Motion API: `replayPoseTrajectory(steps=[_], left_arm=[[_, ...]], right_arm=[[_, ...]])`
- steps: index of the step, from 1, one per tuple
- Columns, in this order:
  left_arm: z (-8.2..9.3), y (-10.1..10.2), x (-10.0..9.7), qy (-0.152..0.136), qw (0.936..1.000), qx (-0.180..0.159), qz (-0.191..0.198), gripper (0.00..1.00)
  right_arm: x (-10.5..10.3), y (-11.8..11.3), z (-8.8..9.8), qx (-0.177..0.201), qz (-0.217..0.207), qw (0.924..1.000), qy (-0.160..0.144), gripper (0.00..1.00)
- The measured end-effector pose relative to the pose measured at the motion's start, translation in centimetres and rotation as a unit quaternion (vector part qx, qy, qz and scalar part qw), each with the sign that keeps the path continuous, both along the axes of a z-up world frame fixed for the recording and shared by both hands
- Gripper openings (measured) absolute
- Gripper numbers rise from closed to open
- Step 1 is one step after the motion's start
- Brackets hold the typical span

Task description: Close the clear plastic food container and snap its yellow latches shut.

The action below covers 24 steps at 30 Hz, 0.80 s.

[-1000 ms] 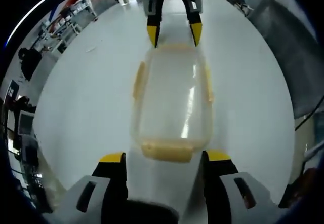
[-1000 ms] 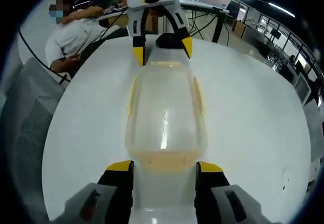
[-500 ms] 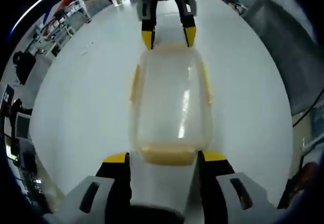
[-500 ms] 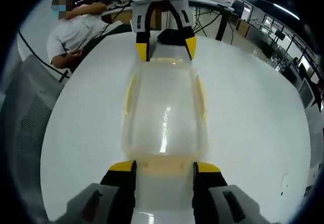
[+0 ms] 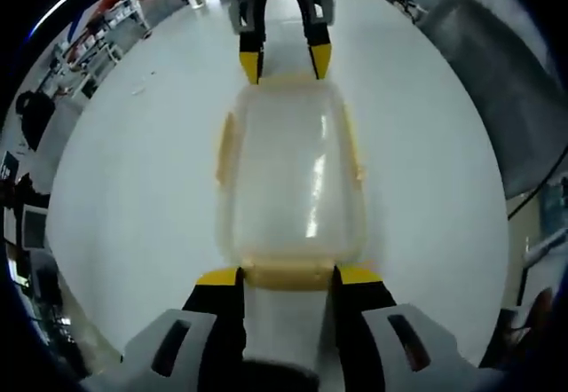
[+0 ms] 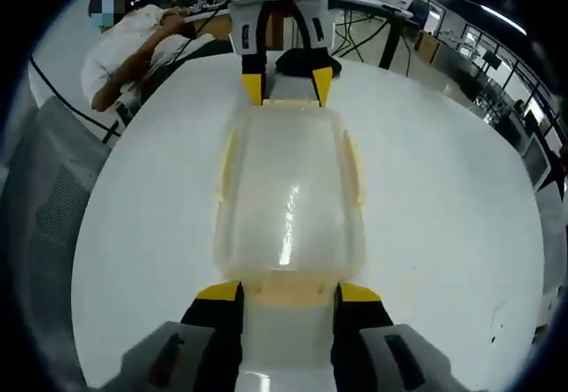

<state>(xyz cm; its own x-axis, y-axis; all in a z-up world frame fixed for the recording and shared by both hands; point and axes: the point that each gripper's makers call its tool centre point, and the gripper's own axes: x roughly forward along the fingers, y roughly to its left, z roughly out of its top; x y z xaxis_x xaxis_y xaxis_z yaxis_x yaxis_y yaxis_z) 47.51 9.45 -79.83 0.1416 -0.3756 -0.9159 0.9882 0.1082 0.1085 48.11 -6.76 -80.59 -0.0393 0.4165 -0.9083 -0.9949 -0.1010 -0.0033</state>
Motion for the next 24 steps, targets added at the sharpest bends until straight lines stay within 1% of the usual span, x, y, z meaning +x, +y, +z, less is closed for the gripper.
replayPoseTrajectory(steps=[3,9,16,19,24], left_arm=[[-0.08,0.02,-0.02,0.006,1.0000,-0.004,0.001,0.38],[-0.20,-0.03,-0.10,0.015,0.9999,0.002,0.003,0.38],[-0.23,-0.06,-0.22,0.019,0.9998,0.009,0.004,0.38],[-0.31,-0.14,-0.22,0.016,0.9997,0.019,-0.001,0.37],[-0.31,-0.08,-0.22,0.019,0.9996,0.019,0.002,0.37]], right_arm=[[0.00,0.01,-0.05,-0.003,-0.002,1.0000,0.000,0.37],[0.02,0.02,-0.07,-0.004,0.001,1.0000,0.002,0.38],[0.05,0.15,-0.13,-0.033,0.010,0.9994,0.000,0.38],[0.11,0.01,-0.14,-0.033,0.013,0.9994,0.001,0.38],[0.12,0.09,-0.13,-0.040,0.007,0.9992,0.001,0.36]])
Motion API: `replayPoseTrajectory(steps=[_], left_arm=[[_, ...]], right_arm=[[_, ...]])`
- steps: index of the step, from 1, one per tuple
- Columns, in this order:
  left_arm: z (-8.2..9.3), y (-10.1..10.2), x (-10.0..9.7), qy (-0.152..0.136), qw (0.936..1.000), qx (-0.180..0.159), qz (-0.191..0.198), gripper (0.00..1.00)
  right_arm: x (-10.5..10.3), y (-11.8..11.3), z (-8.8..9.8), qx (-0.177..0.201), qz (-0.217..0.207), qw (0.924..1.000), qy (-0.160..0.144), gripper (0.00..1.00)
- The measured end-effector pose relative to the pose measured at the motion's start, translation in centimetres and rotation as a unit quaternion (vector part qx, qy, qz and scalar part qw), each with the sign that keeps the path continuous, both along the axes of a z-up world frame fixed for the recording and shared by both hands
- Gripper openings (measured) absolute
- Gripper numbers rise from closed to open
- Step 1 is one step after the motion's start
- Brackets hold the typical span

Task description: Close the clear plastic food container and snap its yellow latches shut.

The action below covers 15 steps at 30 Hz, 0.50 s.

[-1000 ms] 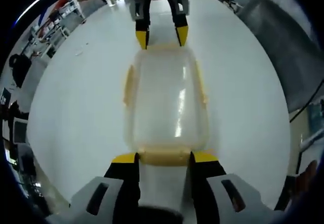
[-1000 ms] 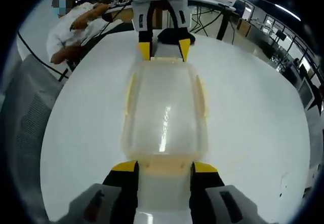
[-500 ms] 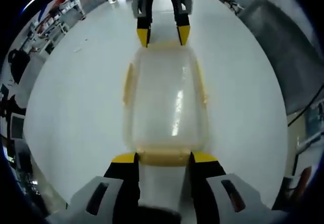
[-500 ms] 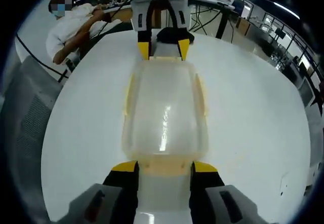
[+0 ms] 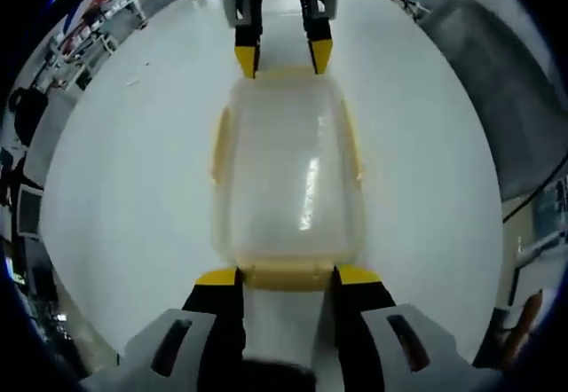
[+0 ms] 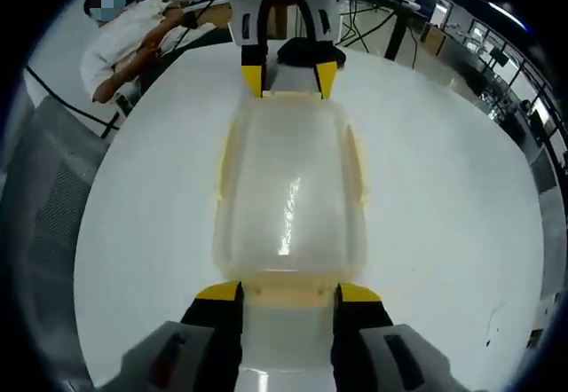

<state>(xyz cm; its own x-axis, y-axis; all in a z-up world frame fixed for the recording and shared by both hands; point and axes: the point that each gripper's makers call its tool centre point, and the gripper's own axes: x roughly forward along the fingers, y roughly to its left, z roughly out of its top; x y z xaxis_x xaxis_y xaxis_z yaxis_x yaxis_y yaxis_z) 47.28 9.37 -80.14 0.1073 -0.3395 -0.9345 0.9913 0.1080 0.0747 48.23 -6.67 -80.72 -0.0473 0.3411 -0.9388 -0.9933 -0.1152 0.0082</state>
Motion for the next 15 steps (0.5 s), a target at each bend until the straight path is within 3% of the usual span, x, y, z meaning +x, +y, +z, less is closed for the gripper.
replayPoseTrajectory(steps=[15], left_arm=[[-0.07,0.07,0.09,-0.006,0.9995,0.027,0.016,0.36]], right_arm=[[0.24,-0.17,0.03,-0.002,0.003,1.0000,0.000,0.35]])
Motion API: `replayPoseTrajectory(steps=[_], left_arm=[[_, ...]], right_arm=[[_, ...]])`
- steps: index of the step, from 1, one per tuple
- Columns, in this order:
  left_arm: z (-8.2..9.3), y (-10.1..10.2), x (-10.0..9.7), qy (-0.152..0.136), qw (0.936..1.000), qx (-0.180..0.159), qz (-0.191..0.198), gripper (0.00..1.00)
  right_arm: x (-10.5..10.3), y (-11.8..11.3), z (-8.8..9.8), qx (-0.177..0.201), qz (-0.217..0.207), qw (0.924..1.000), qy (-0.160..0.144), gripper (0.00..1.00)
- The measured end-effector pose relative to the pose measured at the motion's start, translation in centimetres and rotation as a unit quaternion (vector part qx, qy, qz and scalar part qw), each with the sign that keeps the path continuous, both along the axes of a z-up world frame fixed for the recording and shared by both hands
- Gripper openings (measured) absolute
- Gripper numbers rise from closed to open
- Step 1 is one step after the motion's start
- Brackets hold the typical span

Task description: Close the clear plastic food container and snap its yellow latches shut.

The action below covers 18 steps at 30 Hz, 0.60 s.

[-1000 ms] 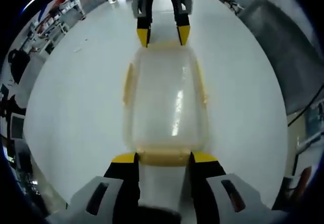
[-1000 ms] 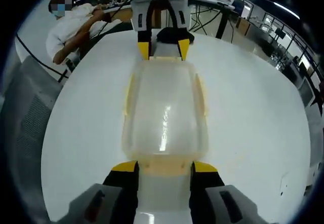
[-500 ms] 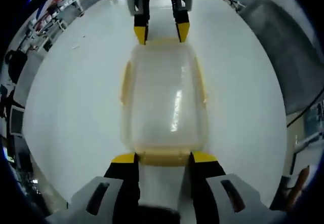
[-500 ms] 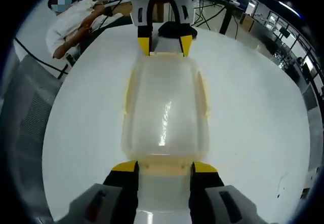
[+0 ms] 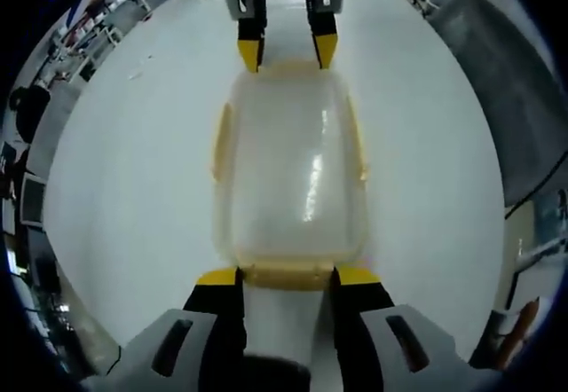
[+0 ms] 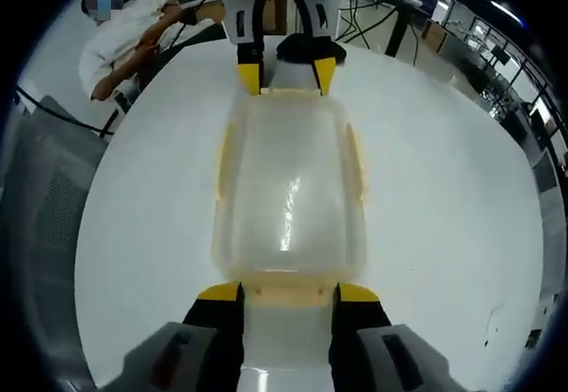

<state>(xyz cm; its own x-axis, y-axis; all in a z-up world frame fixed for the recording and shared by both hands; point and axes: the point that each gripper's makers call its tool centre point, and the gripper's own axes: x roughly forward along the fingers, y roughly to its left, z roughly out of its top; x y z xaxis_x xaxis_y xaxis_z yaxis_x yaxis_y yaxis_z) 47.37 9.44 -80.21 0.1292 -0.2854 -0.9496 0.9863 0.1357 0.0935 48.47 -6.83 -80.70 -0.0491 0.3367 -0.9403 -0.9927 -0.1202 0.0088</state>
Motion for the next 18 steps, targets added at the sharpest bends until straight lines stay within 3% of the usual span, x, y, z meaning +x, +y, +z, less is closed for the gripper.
replayPoseTrajectory(steps=[3,5,7,18], left_arm=[[0.1,0.1,0.3,0.000,0.9998,0.001,0.020,0.36],[0.2,0.5,0.3,0.001,0.9994,0.023,0.024,0.35],[0.4,0.5,0.2,0.008,0.9988,0.032,0.036,0.35],[2.6,-0.1,0.3,-0.004,0.9990,0.037,0.023,0.35]], right_arm=[[0.1,0.1,0.1,0.004,0.001,1.0000,0.003,0.35],[0.1,0.5,0.5,0.017,-0.001,0.9998,0.009,0.35],[0.3,0.6,0.9,0.020,0.013,0.9997,-0.002,0.34],[0.2,-0.2,2.4,0.033,0.008,0.9994,0.008,0.35]])
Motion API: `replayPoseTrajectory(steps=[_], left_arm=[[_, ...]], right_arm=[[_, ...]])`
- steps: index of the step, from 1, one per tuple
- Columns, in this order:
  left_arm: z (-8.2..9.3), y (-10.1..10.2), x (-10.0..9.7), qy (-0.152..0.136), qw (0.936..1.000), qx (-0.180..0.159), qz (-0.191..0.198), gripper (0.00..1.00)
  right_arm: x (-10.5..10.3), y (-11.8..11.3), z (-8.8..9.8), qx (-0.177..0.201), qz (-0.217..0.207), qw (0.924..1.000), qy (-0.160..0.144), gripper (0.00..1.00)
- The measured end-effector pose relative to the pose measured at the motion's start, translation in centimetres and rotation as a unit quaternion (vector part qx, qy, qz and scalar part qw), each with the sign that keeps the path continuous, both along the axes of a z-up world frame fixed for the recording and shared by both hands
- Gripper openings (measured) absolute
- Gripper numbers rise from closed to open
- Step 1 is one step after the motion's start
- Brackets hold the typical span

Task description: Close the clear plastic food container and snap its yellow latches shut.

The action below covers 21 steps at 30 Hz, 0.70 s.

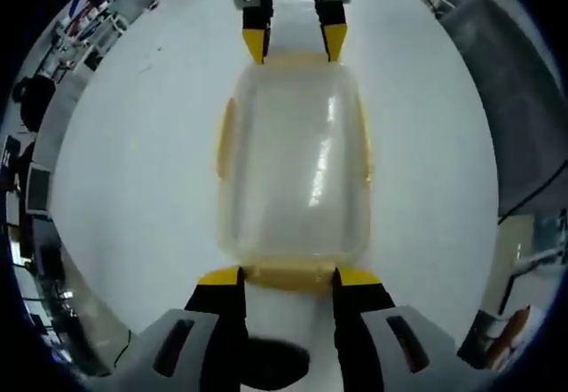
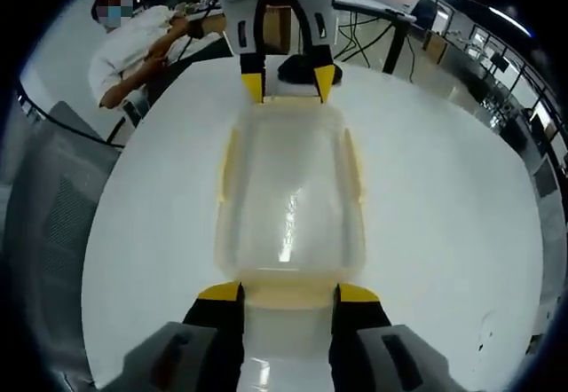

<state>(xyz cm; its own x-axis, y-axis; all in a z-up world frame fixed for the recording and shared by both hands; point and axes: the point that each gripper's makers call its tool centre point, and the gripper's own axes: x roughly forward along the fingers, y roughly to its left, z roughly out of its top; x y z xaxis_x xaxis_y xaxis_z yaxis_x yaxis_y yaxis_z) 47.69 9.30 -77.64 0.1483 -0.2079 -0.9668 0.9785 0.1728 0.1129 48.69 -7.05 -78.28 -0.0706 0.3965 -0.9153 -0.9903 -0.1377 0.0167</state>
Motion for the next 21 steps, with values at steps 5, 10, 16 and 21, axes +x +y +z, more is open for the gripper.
replayPoseTrajectory(steps=[5,10,16,21], left_arm=[[0.9,-0.2,0.0,-0.001,1.0000,-0.003,0.003,0.35],[1.6,-0.3,-0.1,-0.004,1.0000,0.008,-0.003,0.35],[2.5,-0.6,0.1,-0.011,0.9999,0.010,-0.001,0.35],[3.3,-0.8,0.1,-0.016,0.9998,0.009,-0.001,0.35]], right_arm=[[0.2,-0.1,0.8,0.008,0.004,1.0000,-0.004,0.35],[0.1,-0.1,1.6,0.011,0.004,0.9999,-0.004,0.35],[0.3,-0.5,2.6,0.014,0.003,0.9998,-0.011,0.35],[0.3,-0.8,3.6,0.018,0.004,0.9997,-0.014,0.35]])
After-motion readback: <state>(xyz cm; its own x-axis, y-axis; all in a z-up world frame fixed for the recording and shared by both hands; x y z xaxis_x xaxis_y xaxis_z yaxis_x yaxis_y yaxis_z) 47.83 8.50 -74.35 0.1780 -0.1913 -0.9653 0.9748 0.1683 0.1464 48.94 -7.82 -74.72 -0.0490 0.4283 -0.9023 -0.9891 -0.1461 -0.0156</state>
